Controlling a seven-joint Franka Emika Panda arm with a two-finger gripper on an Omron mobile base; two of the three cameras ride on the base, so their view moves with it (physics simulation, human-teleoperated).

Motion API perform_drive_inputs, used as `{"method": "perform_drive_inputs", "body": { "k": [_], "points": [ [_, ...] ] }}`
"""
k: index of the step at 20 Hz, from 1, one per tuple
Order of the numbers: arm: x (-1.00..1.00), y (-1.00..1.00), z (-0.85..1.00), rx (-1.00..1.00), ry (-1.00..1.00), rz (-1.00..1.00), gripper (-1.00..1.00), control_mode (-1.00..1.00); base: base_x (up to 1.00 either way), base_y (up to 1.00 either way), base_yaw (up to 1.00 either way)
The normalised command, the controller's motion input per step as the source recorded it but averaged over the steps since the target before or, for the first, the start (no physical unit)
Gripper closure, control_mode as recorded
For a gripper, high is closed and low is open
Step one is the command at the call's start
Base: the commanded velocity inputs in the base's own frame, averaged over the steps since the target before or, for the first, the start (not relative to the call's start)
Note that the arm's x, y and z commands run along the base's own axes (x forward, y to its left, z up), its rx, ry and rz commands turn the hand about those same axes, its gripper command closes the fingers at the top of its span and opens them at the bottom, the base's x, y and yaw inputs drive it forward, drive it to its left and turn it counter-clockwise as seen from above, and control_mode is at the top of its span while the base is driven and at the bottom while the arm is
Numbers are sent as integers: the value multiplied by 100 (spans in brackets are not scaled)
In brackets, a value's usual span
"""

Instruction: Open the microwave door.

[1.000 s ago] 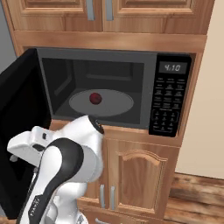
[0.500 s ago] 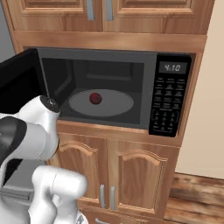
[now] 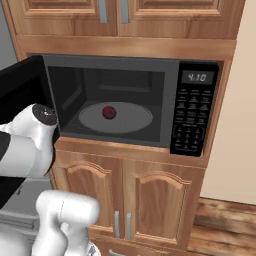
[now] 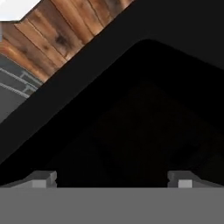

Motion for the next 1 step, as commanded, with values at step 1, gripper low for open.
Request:
{"method": "perform_drive_inputs", "body": {
  "k": [1],
  "points": [
    [86, 32, -66, 28, -37, -8, -100, -100, 0, 0, 0]
  ]
}}
